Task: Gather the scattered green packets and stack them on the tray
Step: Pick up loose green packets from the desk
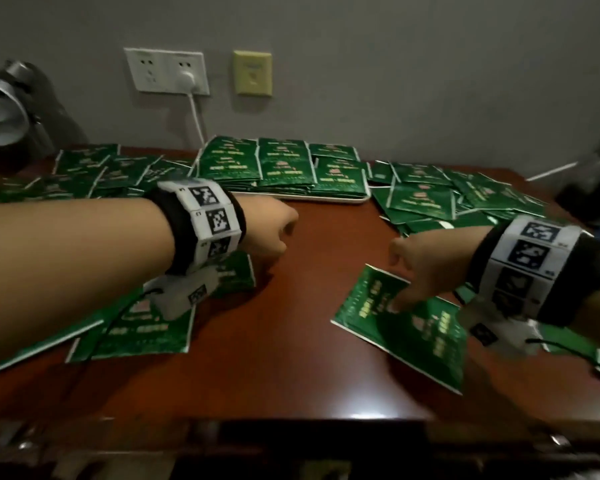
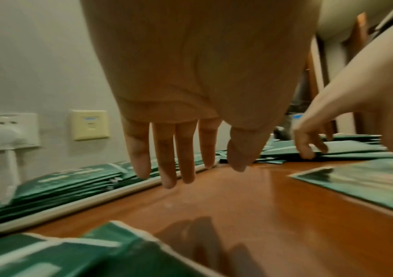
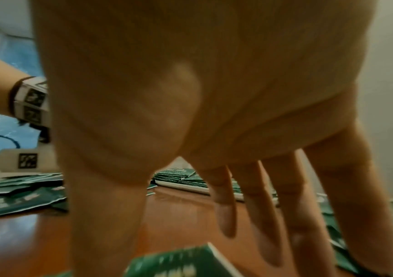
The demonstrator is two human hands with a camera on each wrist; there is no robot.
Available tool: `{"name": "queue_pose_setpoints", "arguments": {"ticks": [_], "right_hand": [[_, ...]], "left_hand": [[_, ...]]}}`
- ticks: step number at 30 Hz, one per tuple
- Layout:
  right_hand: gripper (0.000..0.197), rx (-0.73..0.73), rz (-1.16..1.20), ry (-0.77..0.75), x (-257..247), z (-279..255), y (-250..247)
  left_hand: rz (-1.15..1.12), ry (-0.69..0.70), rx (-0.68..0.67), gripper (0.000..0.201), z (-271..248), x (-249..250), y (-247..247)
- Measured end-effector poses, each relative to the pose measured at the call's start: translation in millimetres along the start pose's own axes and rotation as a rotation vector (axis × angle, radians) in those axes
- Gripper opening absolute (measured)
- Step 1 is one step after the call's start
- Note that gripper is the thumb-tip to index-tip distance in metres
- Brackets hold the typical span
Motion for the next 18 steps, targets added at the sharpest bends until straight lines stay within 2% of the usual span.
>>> {"name": "queue_pose_setpoints", "arguments": {"ticks": [5,8,10,12,15,18], "right_hand": [[0.079,0.030,0.068,0.098,17,-42,46],[0.085,0.056,0.212,0.133,17,-51,61],[0.067,0.071,0.293,0.098,12,-52,66],[0.044,0.066,0.347,0.019,8,-53,67],[0.023,0.221,0.509,-0.035,7,-53,63],[0.013,0.409,0.743,-0.086,9,-49,58]], "left_hand": [[0.003,0.166,0.023,0.038,-15,100,15],[-0.011,0.119,0.019,0.067,-17,145,24],[-0.026,0.063,-0.012,0.088,-16,161,31],[-0.045,0.029,-0.036,0.100,-14,166,36],[-0.153,0.010,0.007,0.101,-12,161,38],[-0.377,0.002,0.121,0.077,-15,153,30]]}}
Point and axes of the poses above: each hand's wrist, its own z-axis towards the middle knuckle, its own y-axis out of the palm, x = y × z, the point moved 2 cm from there along z, towards the middle knuckle, and after that the axes turned 6 degrees about z, right-handed, at the moved point
